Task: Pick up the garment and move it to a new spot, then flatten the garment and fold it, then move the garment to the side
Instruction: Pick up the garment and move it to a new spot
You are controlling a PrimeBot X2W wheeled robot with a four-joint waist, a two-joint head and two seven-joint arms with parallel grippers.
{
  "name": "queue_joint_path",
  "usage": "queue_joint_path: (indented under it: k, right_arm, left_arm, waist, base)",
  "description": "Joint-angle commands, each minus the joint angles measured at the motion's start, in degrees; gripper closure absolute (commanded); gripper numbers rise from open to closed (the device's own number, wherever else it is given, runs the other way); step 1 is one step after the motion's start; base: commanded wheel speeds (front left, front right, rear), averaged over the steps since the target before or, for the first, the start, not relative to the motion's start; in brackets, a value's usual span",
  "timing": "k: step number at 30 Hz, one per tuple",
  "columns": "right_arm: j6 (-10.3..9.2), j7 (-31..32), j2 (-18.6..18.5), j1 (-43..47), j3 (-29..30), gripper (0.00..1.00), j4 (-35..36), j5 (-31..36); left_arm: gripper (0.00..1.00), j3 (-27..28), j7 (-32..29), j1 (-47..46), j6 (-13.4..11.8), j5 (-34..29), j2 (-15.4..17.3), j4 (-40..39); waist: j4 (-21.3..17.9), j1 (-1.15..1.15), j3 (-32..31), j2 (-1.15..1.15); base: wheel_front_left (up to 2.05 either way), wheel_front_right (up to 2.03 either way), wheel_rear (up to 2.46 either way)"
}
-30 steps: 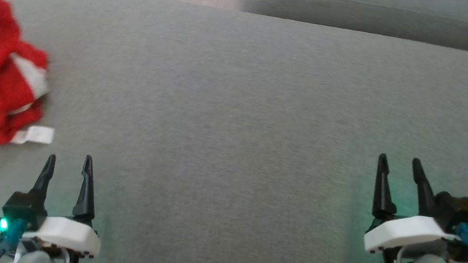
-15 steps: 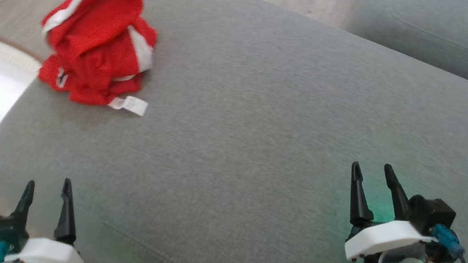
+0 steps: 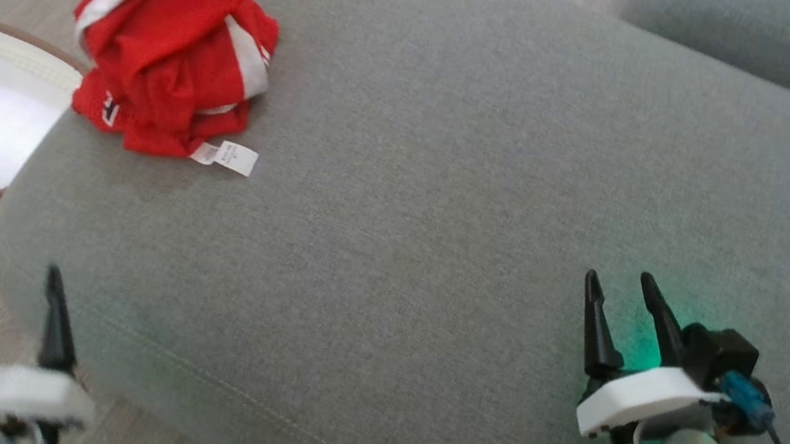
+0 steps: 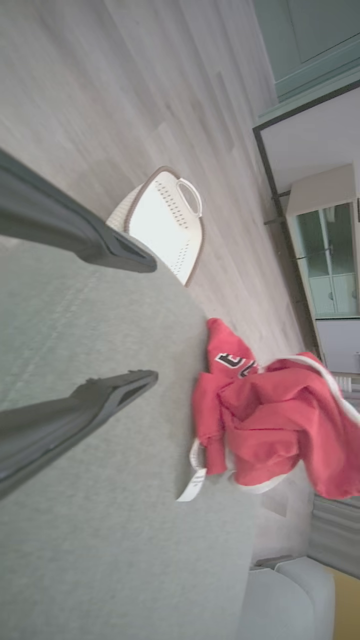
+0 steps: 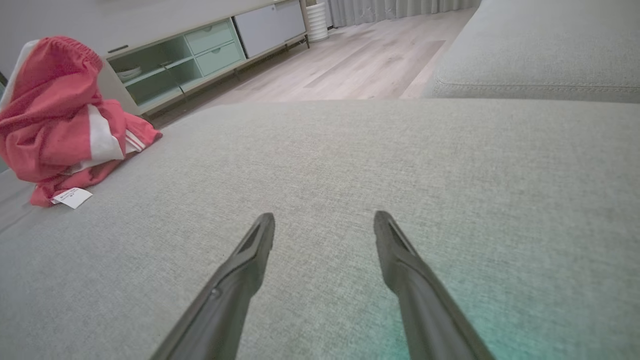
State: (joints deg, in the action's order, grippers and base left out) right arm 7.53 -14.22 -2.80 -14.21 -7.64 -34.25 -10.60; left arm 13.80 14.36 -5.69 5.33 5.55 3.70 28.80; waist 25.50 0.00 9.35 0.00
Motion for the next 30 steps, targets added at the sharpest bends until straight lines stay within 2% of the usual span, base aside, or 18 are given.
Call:
queue_joint_path:
  k: [1, 6, 7, 10, 15, 16, 20, 25, 30]
  right_arm:
    - [-0.04, -0.78, -0.08, -2.63, -1.19, 0.00, 1.43, 0.67]
    - [-0.04, -0.78, -0.08, -3.74, -0.62, 0.00, 2.04, 2.43]
    - [-0.04, -0.78, -0.08, -3.74, -0.62, 0.00, 2.04, 2.43]
    - [-0.04, -0.78, -0.13, -4.62, -0.54, 0.00, 2.66, 3.49]
    - [-0.04, -0.78, -0.63, -6.26, -1.30, 0.00, 3.86, 4.39]
    - [-0.04, -0.78, -0.83, -6.77, -1.96, 0.00, 4.38, 4.42]
    - [-0.04, -0.78, -1.11, -7.60, -2.85, 0.00, 5.14, 4.42]
    - [-0.04, -0.78, -1.32, -8.41, -3.27, 0.00, 5.65, 4.46]
    - [-0.04, -0.78, -1.75, -8.61, -3.01, 0.00, 5.90, 4.43]
  left_arm:
    - [0.00, 2.60, 0.63, -4.06, 0.27, -0.11, 2.57, -2.30]
    - [0.00, 3.92, 0.63, -10.29, 1.13, 0.34, 6.81, -1.62]
    - [0.00, 3.92, 0.63, -10.29, 1.13, 0.34, 6.81, -1.62]
    - [0.00, 2.72, 0.63, -15.25, 1.68, 0.30, 10.31, -0.06]
    - [0.00, -1.07, 0.63, -24.17, 2.08, 0.69, 16.53, 2.78]
    - [0.00, -3.83, 0.63, -27.17, 2.11, 1.52, 18.88, 4.46]
    - [0.00, -8.99, -0.16, -31.78, 2.13, 3.91, 23.10, 9.63]
    - [0.00, -11.96, -3.32, -36.33, 2.14, 6.53, 26.69, 16.03]
    - [0.00, -11.75, -5.02, -38.84, 2.10, 7.73, 27.56, 22.53]
  waist:
    - [-1.13, 0.00, 1.74, 0.00]
    - [-2.76, 0.00, 5.17, 0.00]
    - [-2.76, 0.00, 5.17, 0.00]
    - [-3.78, 0.00, 7.35, 0.00]
    - [-5.65, 0.00, 10.63, 0.00]
    - [-6.57, 0.00, 11.65, 0.00]
    - [-8.62, 0.00, 13.44, 0.00]
    - [-11.13, 0.00, 15.57, 0.00]
    - [-12.81, 0.00, 17.46, 0.00]
  base:
    - [0.00, 0.00, 0.00]
    - [0.00, 0.00, 0.00]
    - [0.00, 0.00, 0.00]
    - [0.00, 0.00, 0.00]
    - [0.00, 0.00, 0.00]
    - [0.00, 0.00, 0.00]
    - [0.00, 0.00, 0.00]
    - [0.00, 0.00, 0.00]
    - [0.00, 0.00, 0.00]
